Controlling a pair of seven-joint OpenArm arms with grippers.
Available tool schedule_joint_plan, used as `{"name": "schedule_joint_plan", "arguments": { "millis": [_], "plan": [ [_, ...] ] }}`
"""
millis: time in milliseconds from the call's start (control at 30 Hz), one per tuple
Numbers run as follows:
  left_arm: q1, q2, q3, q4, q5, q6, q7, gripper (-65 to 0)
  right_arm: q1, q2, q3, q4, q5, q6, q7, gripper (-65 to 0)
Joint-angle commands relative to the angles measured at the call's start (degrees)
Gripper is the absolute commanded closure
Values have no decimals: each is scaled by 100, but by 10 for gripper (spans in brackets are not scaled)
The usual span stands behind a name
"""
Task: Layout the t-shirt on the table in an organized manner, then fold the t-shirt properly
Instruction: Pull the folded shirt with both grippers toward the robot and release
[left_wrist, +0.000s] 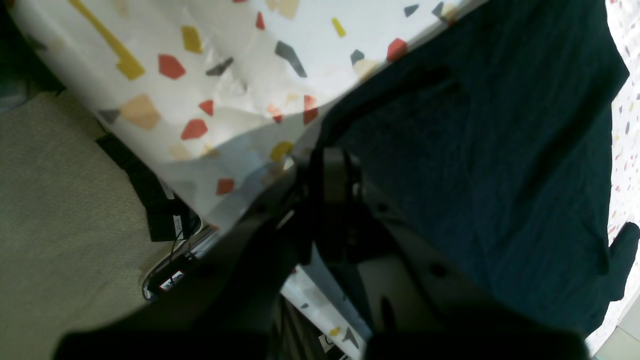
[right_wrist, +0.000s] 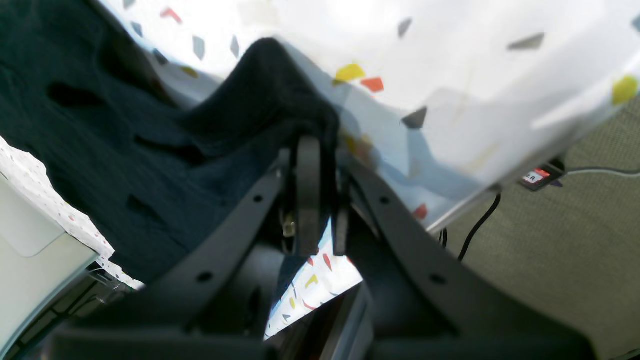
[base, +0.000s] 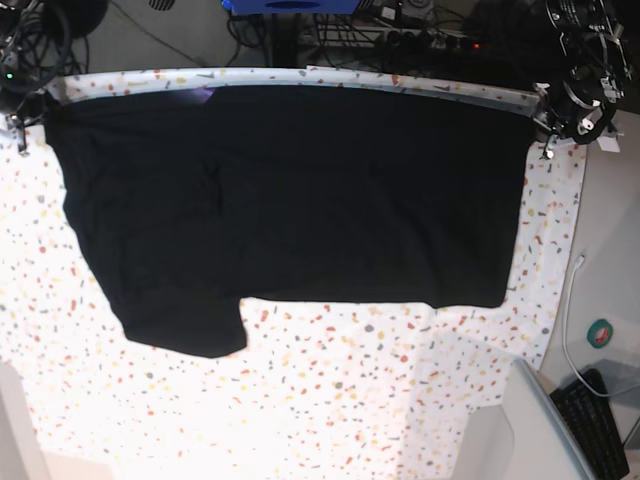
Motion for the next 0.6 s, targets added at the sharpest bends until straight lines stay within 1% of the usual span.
{"name": "schedule_joint_plan", "arguments": {
  "millis": [0, 100, 133, 167, 233, 267, 300, 333, 400, 433, 533, 567],
  "plan": [
    [-2, -91, -45, 70, 18, 19, -131, 0, 19, 109, 78, 109, 44, -3, 86, 0],
    [16, -91, -80, 53, 18, 19, -131, 0, 19, 38, 105, 109, 44, -3, 86, 0],
    [25, -91, -98, 53, 18, 19, -131, -49, 19, 30, 105, 109, 44, -3, 86, -6],
    [33, -91, -98, 53, 18, 19, -131, -151, 10, 30, 114, 109, 53, -3, 86, -87],
    [42, -91, -107, 44, 18, 19, -149, -301, -60, -23, 114, 127, 62, 6, 138, -236],
    [42, -91, -115, 35, 18, 19, -157, -357, -86, -58, 158, 224, 71, 6, 156, -300],
    [33, -91, -159, 9, 18, 19, -166, -393, -113, -129, 281, 391, 71, 6, 156, -342],
    [7, -91, -300, -53, 10, 19, -166, -408, -157, -216, 421, 558, 62, 15, 156, -350],
    [-63, -91, -625, -176, 1, 10, -166, -408, -227, -375, 676, 1015, 44, 15, 156, -341],
    [-169, -91, -775, -185, 10, 2, -140, -408, -236, -392, 747, 1199, 44, 15, 156, -341],
    [-380, -135, -1109, -194, 18, 2, -131, -408, -183, -322, 773, 1490, 35, 24, 200, -341],
    [-441, -205, -1188, -167, 18, -7, -131, -405, -121, -216, 720, 1525, 35, 32, 314, -342]
  ]
}}
